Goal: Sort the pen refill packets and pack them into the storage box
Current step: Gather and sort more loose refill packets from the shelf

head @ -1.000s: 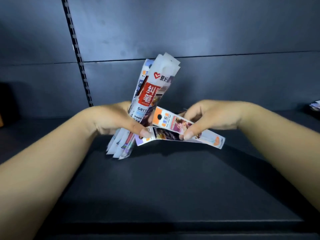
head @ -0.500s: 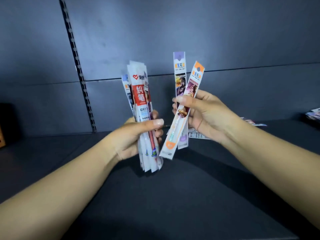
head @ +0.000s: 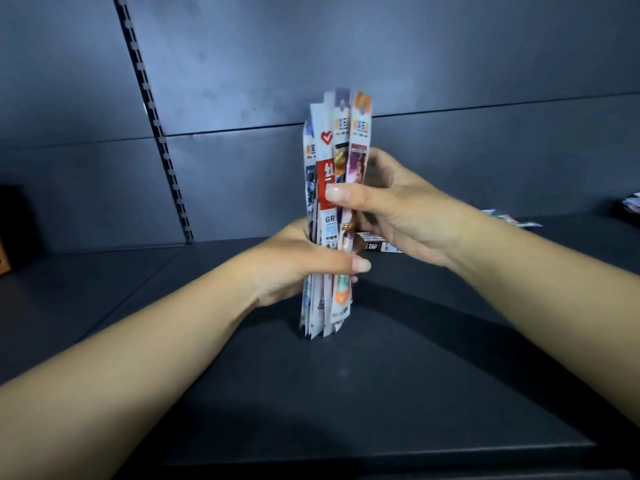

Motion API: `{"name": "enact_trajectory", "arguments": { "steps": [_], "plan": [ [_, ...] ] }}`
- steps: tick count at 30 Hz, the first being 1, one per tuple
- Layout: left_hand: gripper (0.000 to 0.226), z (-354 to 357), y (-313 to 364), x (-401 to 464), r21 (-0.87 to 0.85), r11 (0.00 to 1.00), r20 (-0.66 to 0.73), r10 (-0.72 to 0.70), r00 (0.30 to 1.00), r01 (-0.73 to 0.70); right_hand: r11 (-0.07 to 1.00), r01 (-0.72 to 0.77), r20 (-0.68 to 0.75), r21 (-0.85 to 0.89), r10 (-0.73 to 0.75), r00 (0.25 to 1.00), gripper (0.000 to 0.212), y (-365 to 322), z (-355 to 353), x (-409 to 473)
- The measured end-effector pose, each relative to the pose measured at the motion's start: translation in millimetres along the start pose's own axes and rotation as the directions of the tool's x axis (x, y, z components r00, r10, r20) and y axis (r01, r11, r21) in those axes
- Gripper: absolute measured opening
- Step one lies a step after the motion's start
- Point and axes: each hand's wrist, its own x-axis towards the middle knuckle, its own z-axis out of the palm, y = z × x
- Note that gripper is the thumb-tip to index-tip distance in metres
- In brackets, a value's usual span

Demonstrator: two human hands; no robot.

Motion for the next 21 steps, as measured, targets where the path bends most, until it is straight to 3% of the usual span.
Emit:
{"name": "enact_trajectory", "arguments": {
  "steps": [3,6,9,11,16,21],
  "plan": [
    [0.027,3.6,-2.8,0.5,0.071,0.997,0.024,-0.019,1.0,0.017,0.995,0.058,0.074,-0.075,-0.053,0.996,0.039,0.2,4.6,-1.3],
    [0.013,7.9,-7.8,1.1,0.099,0.995,0.064,-0.016,0.998,0.009,0.987,0.04,0.019,-0.157,-0.037,0.999,0.043,4.9,14.1,-4.6],
    [0.013,7.0,-9.8,1.7,0.062,0.997,-0.011,0.046,0.999,-0.045,0.988,0.05,0.006,-0.145,-0.05,0.999,0.013,3.0,9.5,-3.4],
    [0.018,4.7,-12.3,3.1,0.094,0.993,-0.022,0.072,0.997,-0.07,0.984,0.047,0.023,-0.17,-0.043,0.999,0.011,3.8,3.5,-0.4],
    [0.035,0.1,-24.8,8.5,0.116,0.989,0.03,-0.1,0.995,0.096,0.96,-0.126,0.016,-0.249,0.134,0.991,0.031,21.9,-4.0,1.8],
    [0.019,24.2,-20.1,8.3,-0.018,0.991,-0.036,-0.136,0.99,0.135,0.954,-0.132,-0.024,-0.268,0.131,0.991,0.006,9.8,-9.9,-6.4]
  ]
}}
